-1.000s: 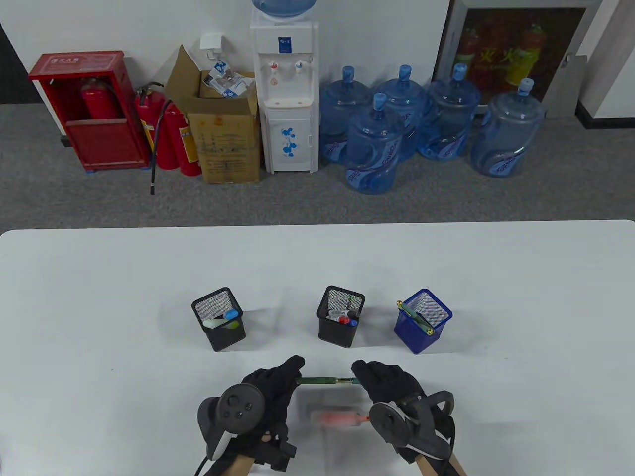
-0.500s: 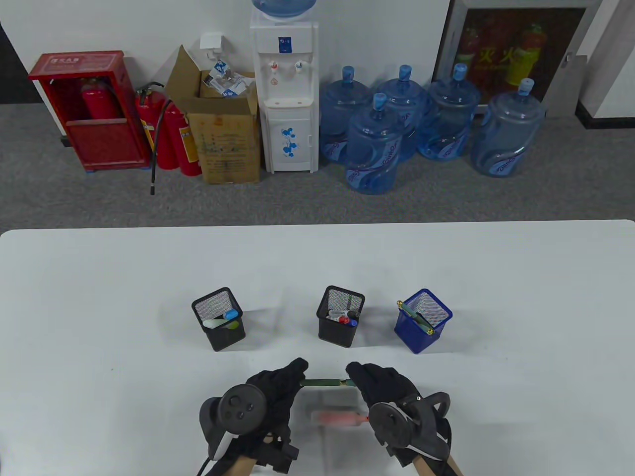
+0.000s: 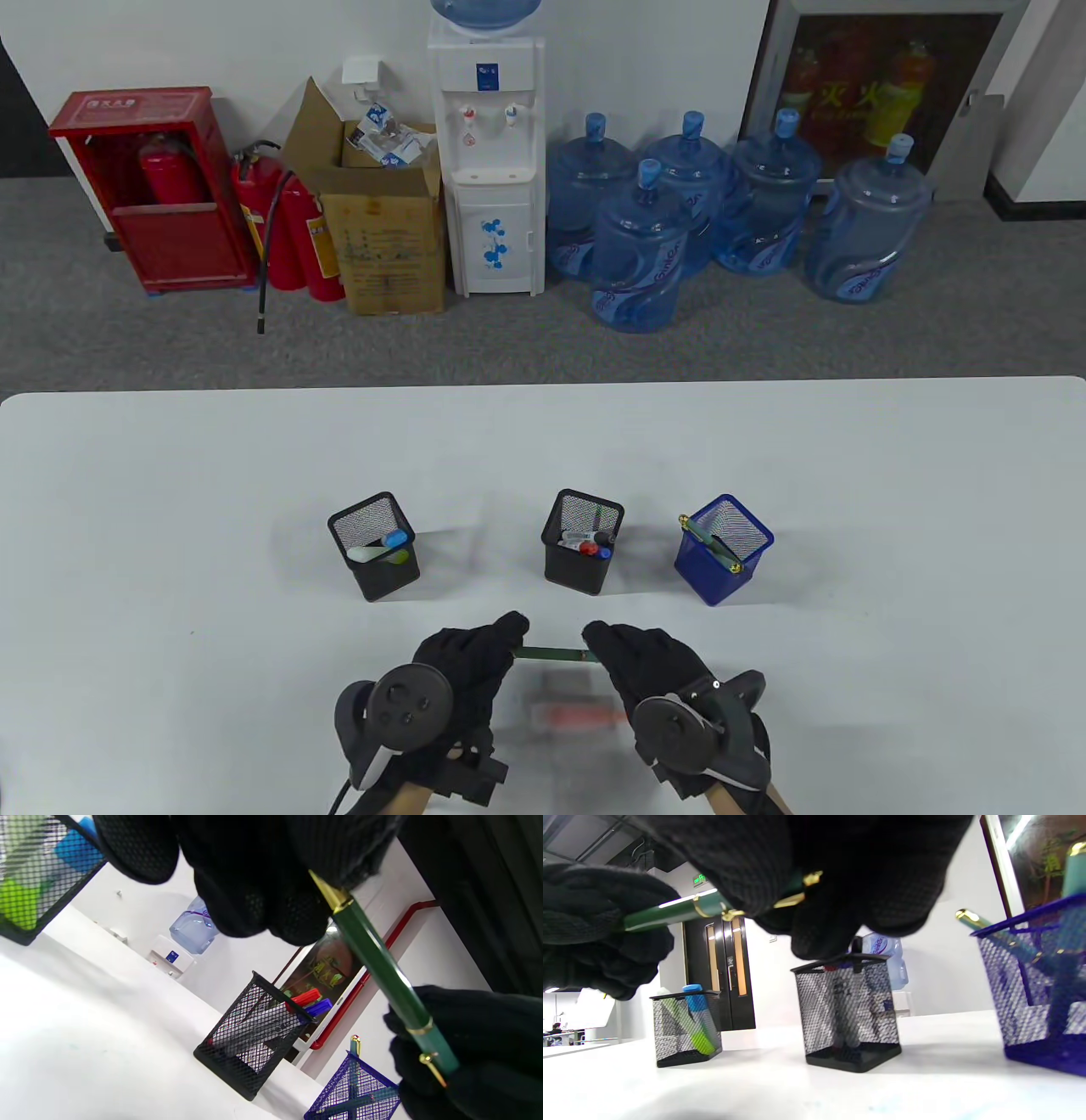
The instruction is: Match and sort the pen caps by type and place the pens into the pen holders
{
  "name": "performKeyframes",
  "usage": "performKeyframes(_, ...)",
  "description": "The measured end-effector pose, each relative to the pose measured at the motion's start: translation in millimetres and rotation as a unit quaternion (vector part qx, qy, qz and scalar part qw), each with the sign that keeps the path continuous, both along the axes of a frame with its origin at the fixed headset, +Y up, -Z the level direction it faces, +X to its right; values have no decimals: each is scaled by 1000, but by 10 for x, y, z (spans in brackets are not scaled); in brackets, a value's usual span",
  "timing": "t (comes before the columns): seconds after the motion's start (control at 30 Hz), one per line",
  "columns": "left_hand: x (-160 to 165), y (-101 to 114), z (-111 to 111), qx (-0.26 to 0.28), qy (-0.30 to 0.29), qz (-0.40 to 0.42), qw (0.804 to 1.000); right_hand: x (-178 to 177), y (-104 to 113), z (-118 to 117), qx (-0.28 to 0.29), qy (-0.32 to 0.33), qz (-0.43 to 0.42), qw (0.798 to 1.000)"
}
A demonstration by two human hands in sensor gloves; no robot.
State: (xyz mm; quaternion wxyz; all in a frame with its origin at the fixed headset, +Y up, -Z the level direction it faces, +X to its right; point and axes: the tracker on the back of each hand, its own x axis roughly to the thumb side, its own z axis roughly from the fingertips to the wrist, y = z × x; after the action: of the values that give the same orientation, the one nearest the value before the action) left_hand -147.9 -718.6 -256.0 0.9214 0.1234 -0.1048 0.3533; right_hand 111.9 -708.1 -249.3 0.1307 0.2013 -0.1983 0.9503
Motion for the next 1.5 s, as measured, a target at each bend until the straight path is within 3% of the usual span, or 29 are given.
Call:
performKeyframes(0.23, -167, -64, -44, -18, 24, 7, 1000, 548, 459, -237, 32, -93, 20, 995)
performKeyframes(0.3, -179, -70, -52, -18, 27, 0, 999, 788, 640, -329, 47, -143, 48, 987)
performKeyframes(0.43, -178, -90, -58, -19, 26, -15, 999, 1093, 781, -476, 46, -229, 111, 966)
performKeyframes(0.53, -158, -110, -62, -21, 20, -33, 999, 1178, 731, -587, 25, -269, 168, 948)
performKeyframes(0.7, -129, -124, -58, -14, 16, -64, 998, 1038, 535, -724, 27, -275, 242, 930)
performKeyframes(0.97, -112, -134, -58, -16, 10, -73, 997, 808, 406, -859, 16, -256, 246, 935)
performKeyframes(1.13, -137, -147, -69, -23, 13, -72, 997, 767, 500, -761, 29, -238, 214, 947)
performKeyframes(1.3, -162, -139, -72, -18, 15, -71, 997, 795, 544, -502, 77, -213, 150, 962)
performKeyframes(1.4, -204, -124, -80, -17, 20, -68, 997, 787, 419, -334, 82, -181, 91, 976)
performKeyframes(1.5, -185, -114, -77, -4, 17, -117, 993, 777, 145, -305, 36, -182, 140, 972)
